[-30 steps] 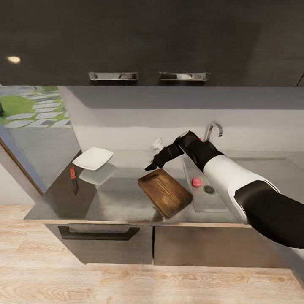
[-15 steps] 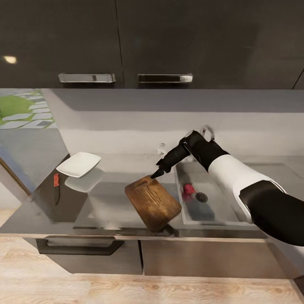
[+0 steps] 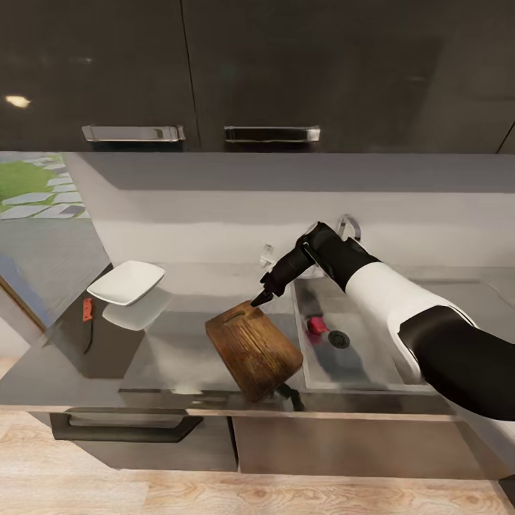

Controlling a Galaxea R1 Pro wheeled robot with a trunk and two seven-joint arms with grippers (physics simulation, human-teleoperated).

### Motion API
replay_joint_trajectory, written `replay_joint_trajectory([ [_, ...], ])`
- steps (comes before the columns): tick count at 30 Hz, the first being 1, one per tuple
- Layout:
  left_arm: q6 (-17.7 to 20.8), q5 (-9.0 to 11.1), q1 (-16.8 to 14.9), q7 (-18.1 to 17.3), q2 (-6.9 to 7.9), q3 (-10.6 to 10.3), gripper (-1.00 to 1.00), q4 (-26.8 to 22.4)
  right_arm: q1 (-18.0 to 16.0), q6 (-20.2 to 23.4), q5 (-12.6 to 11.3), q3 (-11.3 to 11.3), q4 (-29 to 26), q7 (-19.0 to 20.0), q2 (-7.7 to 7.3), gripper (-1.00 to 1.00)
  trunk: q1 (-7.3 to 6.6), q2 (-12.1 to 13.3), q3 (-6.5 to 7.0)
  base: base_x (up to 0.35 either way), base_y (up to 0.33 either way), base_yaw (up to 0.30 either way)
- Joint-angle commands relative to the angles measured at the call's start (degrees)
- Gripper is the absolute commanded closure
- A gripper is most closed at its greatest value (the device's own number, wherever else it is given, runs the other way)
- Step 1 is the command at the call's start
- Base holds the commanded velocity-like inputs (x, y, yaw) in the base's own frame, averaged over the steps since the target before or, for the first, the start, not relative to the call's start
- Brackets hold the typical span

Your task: In the kitchen, take the Vidalia onion out of the sink, dice it on the chopping board with the paring knife, put the diced onion into the bowl on the countertop, then place both the paring knife and the chopping board into the sink.

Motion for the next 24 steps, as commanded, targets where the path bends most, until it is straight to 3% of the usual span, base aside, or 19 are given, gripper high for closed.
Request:
replay_joint_trajectory([
  [1, -0.1, 0.8, 0.0, 0.0, 0.00, -0.1, -1.00, -0.1, 0.0, 0.6, 0.7, 0.1, -0.1, 0.2, 0.19, -1.00, 0.04, -0.1, -0.08, 0.164, -0.117, 0.000],
  [7, -0.1, 3.5, 0.0, 0.0, 0.02, -0.1, -1.00, -0.1, 0.0, 0.6, 2.4, 0.1, -0.1, 0.2, 0.53, -1.00, 0.04, -0.1, -0.08, 0.169, -0.149, 0.000],
  [13, -0.1, 3.8, 0.0, 0.0, 0.04, -0.1, -1.00, -0.1, 0.0, 0.6, 2.6, 0.1, -0.1, 0.2, 1.02, -1.00, 0.04, -0.1, -0.08, 0.153, -0.158, 0.000],
  [23, -0.1, 4.7, 0.0, 0.0, 0.16, -0.1, -1.00, -0.1, 0.0, 0.3, 2.7, 0.2, 0.3, 0.2, 2.24, -1.00, 0.04, -0.1, -0.08, 0.030, -0.017, 0.000],
  [24, -0.1, 4.8, 0.0, 0.0, 0.17, -0.1, -1.00, -0.1, 0.0, 0.3, 2.7, 0.2, 0.3, 0.2, 2.92, -1.00, 0.04, -0.1, -0.08, 0.155, 0.076, 0.000],
])
